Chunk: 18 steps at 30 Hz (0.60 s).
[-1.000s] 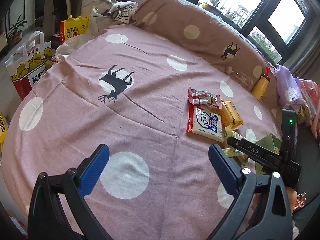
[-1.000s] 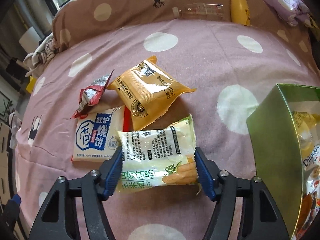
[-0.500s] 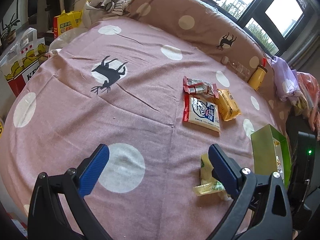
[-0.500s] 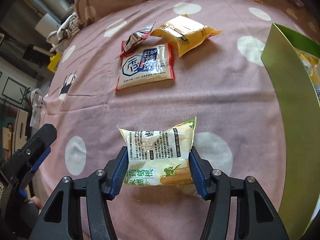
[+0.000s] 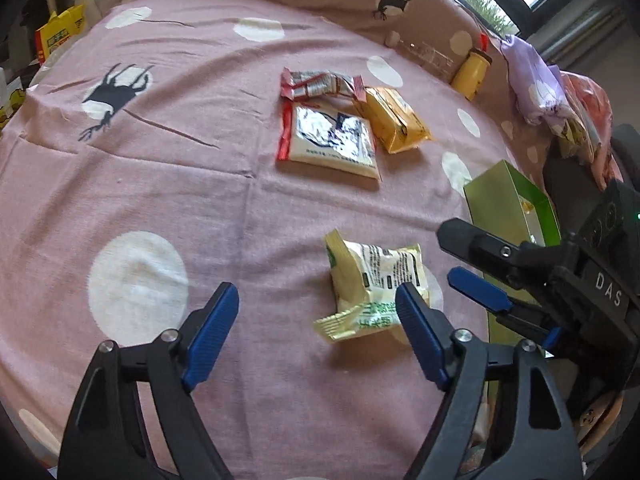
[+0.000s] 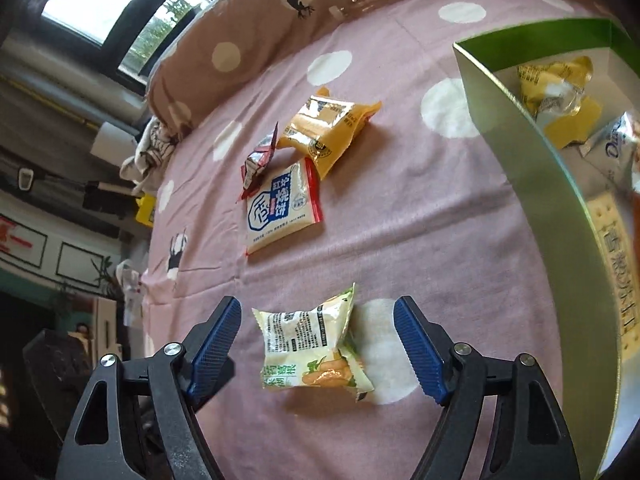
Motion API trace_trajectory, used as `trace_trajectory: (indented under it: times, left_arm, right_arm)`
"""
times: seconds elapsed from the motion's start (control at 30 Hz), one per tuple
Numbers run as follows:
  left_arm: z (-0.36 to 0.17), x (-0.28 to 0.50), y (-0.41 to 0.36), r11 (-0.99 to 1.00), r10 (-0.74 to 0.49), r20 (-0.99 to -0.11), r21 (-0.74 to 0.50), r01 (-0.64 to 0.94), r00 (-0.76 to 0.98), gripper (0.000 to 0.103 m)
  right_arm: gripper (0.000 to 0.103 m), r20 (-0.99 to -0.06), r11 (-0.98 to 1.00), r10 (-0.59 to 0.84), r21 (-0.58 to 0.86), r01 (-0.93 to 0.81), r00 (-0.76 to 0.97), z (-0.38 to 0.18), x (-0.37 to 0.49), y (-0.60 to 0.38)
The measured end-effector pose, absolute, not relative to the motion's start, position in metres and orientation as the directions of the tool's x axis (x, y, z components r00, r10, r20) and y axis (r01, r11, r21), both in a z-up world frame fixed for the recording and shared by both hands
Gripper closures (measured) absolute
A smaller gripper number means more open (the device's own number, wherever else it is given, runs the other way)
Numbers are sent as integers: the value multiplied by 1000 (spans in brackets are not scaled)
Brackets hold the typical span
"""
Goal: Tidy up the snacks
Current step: 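Grasp the white-green corn snack bag with the right gripper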
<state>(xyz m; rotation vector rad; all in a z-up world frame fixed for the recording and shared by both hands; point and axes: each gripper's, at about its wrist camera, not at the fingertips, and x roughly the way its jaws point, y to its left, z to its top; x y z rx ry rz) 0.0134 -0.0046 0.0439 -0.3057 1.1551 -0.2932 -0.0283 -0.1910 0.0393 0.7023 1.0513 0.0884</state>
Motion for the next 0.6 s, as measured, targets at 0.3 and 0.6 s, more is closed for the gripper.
trace_trajectory:
  times: [0.3, 0.6]
  left_arm:
    - [30, 13, -36, 905, -425, -855, -406, 127, 296, 37]
    - [35, 8, -45, 904, -427, -840, -403, 142, 335, 53]
  right_arm:
    - [23, -760, 756, 496, 616, 221, 420, 17, -14, -169]
    - [35, -752, 757, 509, 623, 199, 419, 12, -12, -165]
